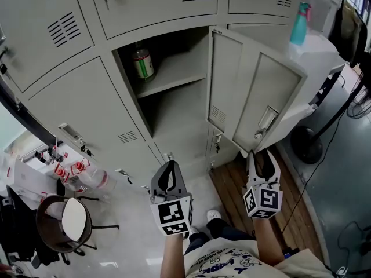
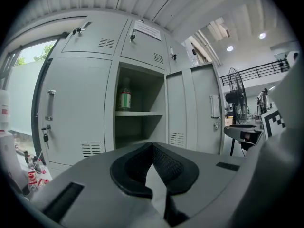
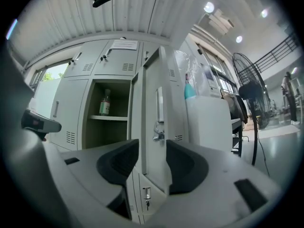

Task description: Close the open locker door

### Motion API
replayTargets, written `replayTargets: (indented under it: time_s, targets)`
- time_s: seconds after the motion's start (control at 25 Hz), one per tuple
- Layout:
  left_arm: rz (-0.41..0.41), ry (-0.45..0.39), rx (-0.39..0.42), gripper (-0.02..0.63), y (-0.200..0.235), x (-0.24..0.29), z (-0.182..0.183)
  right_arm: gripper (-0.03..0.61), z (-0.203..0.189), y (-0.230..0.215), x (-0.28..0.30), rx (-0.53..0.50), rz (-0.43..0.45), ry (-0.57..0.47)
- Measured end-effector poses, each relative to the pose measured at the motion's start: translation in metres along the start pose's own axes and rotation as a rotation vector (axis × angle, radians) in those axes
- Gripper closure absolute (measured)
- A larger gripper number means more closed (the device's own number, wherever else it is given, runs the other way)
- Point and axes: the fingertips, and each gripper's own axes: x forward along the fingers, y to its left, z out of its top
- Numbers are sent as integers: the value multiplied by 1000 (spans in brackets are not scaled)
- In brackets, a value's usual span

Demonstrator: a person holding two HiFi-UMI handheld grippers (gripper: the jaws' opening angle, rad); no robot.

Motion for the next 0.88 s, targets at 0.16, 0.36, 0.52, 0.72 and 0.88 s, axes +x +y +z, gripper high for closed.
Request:
replayTargets:
  time_s: [0.16, 0.36, 0.52, 0.72, 0.88]
  targets:
    - [-29, 4, 9, 609, -17, 16, 2, 397, -3, -16, 7, 2, -8, 11]
    - [-51, 7, 20, 609, -34, 31, 4, 397, -8, -32, 15, 11, -8, 27]
    - [-61, 14, 28, 609, -43, 39, 2, 397, -13, -35, 23, 19, 18, 36]
    - [-54, 21, 28, 609, -45, 44, 1, 397, -16, -35, 30, 28, 49, 43]
    - [-43, 22, 27, 609, -44, 46, 1, 397, -20, -32, 35, 27, 86, 54]
